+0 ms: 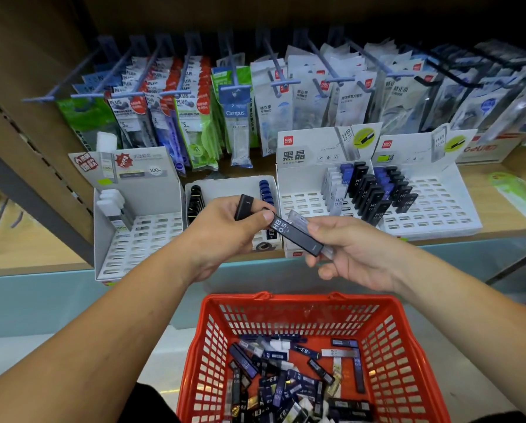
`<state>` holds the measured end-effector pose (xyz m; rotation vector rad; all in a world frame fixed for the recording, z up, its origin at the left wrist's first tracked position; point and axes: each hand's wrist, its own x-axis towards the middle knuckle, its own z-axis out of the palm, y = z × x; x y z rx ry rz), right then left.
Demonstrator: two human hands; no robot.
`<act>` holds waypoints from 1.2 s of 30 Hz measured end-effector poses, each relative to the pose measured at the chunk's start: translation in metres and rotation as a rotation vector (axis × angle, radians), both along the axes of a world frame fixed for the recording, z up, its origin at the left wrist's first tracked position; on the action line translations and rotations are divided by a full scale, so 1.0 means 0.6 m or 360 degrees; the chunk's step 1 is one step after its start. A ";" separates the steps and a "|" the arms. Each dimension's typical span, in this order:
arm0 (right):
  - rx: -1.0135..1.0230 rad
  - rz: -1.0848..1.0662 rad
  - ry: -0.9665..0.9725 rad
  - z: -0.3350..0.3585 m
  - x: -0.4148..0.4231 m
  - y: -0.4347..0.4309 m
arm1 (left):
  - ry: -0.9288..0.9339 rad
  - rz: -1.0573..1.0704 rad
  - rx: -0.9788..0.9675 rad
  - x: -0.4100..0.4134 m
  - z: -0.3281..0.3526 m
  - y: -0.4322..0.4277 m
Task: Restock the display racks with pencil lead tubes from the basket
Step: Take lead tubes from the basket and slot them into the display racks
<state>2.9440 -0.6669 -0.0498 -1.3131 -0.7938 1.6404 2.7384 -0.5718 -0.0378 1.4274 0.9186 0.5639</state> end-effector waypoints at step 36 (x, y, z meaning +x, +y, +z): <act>0.0249 -0.0935 -0.0449 -0.024 0.181 -0.124 | 0.0495 -0.0052 0.1128 0.285 -0.013 -0.054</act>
